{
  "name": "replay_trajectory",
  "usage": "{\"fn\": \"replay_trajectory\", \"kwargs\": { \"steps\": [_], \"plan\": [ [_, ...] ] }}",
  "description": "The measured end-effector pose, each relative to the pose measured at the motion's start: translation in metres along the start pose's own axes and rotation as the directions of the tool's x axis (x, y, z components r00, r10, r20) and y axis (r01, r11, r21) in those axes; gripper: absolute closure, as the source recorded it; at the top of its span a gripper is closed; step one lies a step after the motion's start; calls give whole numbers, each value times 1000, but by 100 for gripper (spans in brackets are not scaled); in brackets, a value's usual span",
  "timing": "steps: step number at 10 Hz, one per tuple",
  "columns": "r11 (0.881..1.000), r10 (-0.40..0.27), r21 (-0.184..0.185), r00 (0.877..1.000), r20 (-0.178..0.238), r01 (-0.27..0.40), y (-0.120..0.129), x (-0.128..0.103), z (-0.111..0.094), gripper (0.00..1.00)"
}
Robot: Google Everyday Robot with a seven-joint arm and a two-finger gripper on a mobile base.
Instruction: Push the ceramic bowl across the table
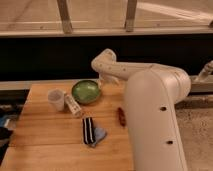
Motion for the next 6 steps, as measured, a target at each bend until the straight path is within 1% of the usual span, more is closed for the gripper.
{"fn": "replay_trajectory", "kwargs": {
  "steps": [2, 4, 6],
  "plan": [
    [1000, 21, 3, 999, -26, -21, -9, 3, 12, 30],
    [1000, 26, 4, 999, -47, -26, -9, 5, 26, 30],
    [1000, 28, 16, 996, -82, -27, -8, 7, 46, 30]
  ]
}}
